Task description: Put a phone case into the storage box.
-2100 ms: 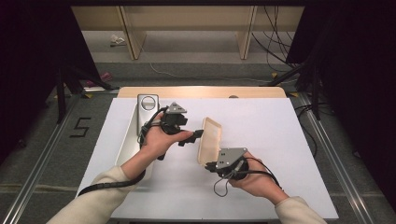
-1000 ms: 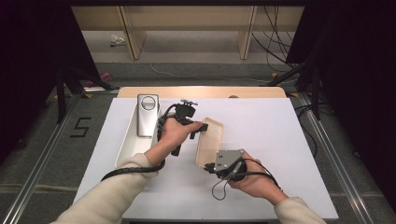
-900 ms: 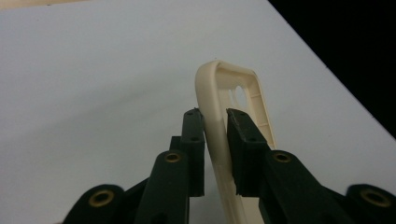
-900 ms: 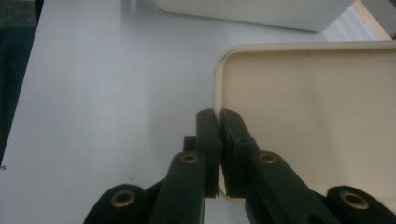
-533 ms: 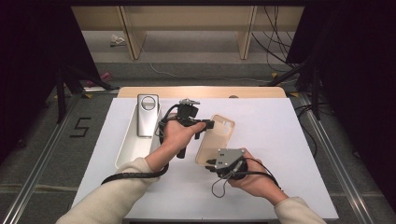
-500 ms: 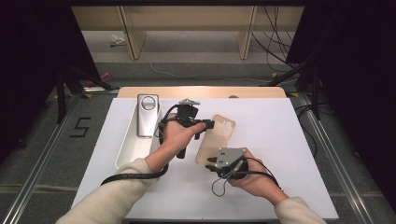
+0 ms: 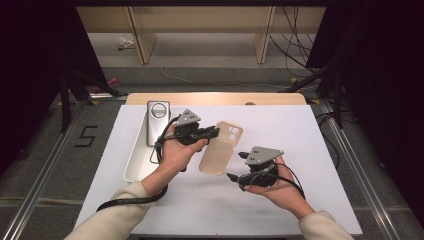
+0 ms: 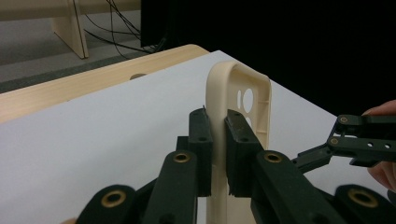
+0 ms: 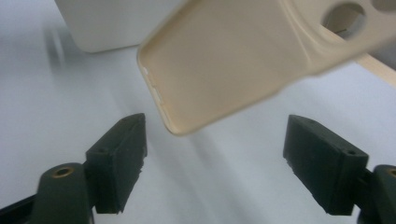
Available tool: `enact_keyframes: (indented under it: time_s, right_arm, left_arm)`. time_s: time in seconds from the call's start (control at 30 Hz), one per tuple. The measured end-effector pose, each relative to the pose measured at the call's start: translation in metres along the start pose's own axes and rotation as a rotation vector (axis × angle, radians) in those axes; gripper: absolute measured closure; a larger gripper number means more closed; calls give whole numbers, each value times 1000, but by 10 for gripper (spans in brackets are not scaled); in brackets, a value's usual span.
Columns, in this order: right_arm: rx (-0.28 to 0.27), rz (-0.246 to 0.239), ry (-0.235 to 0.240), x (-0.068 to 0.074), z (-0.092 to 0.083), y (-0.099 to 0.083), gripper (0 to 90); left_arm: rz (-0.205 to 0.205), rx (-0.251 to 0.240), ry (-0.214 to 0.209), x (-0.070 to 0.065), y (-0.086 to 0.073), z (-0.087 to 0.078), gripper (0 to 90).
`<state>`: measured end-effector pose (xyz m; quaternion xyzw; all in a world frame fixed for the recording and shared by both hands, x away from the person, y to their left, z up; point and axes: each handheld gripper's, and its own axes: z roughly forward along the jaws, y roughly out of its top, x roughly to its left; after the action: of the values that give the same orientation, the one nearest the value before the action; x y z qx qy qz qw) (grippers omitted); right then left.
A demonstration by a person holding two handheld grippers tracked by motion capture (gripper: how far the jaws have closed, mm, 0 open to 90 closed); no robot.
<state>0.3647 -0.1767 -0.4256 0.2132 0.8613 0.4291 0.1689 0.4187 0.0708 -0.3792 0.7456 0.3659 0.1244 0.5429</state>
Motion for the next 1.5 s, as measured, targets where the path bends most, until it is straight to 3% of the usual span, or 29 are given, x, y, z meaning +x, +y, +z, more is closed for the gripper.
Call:
enact_keyframes:
  time_s: [0.27, 0.53, 0.67, 1.07, 1.5]
  right_arm:
    - [-26, 77, -29, -10, -11, -8, 177]
    - [-62, 161, -95, -21, -28, -18, 168]
    - [-69, 185, -122, -26, -35, -22, 167]
    - [-86, 226, -170, -32, -46, -29, 165]
    - [-84, 232, -178, -33, -47, -31, 165]
  left_arm:
    - [16, -60, 7, 9, -7, -22, 823]
    - [14, -96, 10, 16, -10, -40, 823]
    - [34, -107, 19, 19, -11, -46, 823]
    - [42, -138, 36, 22, -9, -57, 823]
    - [17, -176, 62, 35, -2, -69, 823]
